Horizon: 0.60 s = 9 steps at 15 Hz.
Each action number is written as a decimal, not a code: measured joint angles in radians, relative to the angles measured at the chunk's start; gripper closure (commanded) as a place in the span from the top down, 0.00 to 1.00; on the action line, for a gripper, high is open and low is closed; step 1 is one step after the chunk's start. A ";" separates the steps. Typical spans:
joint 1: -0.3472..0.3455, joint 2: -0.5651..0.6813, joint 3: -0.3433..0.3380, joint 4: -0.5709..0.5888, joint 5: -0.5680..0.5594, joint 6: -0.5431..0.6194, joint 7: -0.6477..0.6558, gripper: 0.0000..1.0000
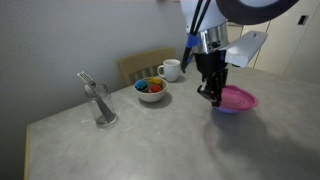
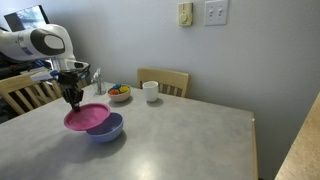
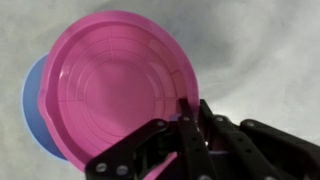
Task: Put the pink lid on the bowl
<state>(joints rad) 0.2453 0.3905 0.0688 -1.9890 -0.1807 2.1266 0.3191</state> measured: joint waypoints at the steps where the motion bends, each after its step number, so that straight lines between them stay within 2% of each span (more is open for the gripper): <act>1: -0.007 -0.021 0.000 -0.026 0.000 0.000 -0.003 0.03; 5: -0.028 -0.079 -0.009 -0.086 -0.008 -0.004 -0.027 0.03; 9: -0.057 -0.100 -0.020 -0.092 -0.011 -0.002 -0.094 0.03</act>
<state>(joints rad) 0.1881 0.2904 0.0484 -2.0806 -0.1920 2.1249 0.2251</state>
